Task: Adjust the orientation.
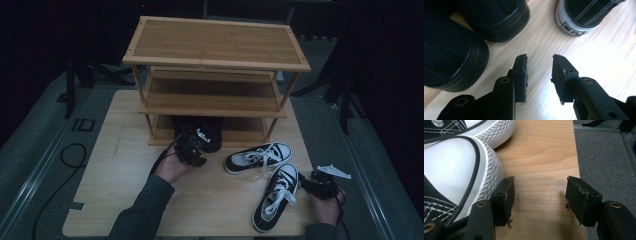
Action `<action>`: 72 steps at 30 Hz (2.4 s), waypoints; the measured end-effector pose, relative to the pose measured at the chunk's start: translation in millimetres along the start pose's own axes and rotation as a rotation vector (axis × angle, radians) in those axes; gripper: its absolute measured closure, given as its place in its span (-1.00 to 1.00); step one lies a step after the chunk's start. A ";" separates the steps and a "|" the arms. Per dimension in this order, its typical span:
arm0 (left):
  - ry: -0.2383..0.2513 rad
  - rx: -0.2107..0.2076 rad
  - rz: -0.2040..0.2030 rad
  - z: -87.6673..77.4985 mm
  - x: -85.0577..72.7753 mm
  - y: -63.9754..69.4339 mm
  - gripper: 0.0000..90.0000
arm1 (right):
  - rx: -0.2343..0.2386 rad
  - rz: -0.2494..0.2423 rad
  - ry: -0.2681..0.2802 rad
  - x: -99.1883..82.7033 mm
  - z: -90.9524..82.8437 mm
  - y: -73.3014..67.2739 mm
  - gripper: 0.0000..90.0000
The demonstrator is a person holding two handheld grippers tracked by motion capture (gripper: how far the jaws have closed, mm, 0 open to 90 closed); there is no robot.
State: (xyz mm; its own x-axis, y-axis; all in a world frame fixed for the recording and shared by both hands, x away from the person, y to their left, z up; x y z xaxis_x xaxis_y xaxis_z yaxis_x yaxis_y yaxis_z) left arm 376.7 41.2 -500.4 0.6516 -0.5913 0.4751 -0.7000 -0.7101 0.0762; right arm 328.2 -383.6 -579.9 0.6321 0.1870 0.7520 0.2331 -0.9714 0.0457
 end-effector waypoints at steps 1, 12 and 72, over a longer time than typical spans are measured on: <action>-0.003 0.001 0.007 -0.2 1.4 0.7 0.45 | 0.000 0.000 0.000 0.0 0.0 0.1 -0.11; -0.026 -0.016 0.054 -1.6 14.4 11.2 0.45 | -0.001 -0.001 0.000 0.0 0.0 -0.1 -0.11; -0.072 0.013 0.154 35.0 79.8 62.1 0.91 | 0.004 0.004 0.001 -0.1 -0.2 0.3 -0.12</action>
State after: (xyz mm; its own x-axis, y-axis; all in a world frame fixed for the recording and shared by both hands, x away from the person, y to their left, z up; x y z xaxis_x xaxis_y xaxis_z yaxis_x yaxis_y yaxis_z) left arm 395.4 -63.5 -488.4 0.5564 -0.7193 0.4158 -0.7899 -0.6133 -0.0040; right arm 328.1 -383.9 -579.8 0.6321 0.1828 0.7530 0.2336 -0.9715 0.0397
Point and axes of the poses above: each handheld gripper's, and its own axes: z roughly forward along the jaws, x roughly out of its top, y roughly to its right, the point moved 3 cm from there along z, roughly forward along the jaws, and after that the axes turned 6 degrees about -z, right-handed, at the moved point
